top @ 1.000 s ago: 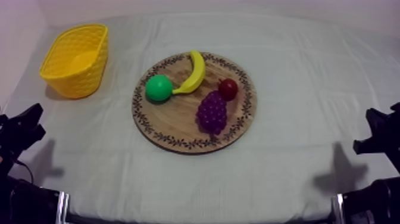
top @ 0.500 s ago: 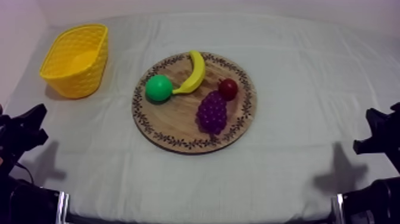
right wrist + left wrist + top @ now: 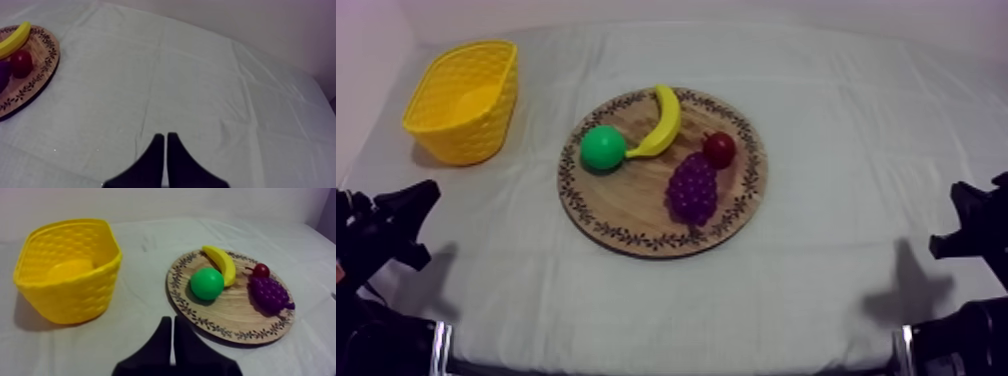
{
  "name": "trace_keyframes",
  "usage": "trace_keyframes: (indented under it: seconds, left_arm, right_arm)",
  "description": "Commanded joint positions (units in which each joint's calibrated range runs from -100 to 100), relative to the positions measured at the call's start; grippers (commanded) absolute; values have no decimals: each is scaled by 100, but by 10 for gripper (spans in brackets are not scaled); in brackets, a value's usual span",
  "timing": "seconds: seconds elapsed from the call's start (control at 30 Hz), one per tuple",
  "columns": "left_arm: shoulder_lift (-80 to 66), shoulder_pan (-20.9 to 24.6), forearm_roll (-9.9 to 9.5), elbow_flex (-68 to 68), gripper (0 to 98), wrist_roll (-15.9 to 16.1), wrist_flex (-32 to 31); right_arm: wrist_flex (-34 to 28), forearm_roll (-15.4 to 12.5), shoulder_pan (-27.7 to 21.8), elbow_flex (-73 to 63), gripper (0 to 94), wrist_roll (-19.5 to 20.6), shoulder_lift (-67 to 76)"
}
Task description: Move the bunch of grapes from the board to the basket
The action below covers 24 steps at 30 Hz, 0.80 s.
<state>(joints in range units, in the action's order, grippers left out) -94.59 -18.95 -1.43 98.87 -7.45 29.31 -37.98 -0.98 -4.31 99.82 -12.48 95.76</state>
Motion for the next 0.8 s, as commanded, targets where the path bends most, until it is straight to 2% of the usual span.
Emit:
trace_keyframes:
  seconds: [0.0,0.17,0.37,0.53,0.77]
  left_arm:
    - [401,-114,-5,-83,0,-72,-116]
    - [1219,-347,0,-549,0,-139,-159]
    - [2440,-607,106,-1745,0,0,377]
    - [3562,-785,212,-3238,0,121,1575]
    - [5003,-1053,308,-5250,0,35,3253]
  right_arm:
    - [0,3,2,-4,3,5,0]
    - [0,3,2,-4,3,5,0]
    - [0,3,2,-4,3,5,0]
    - [0,3,2,-4,3,5,0]
    - [0,3,2,-4,3,5,0]
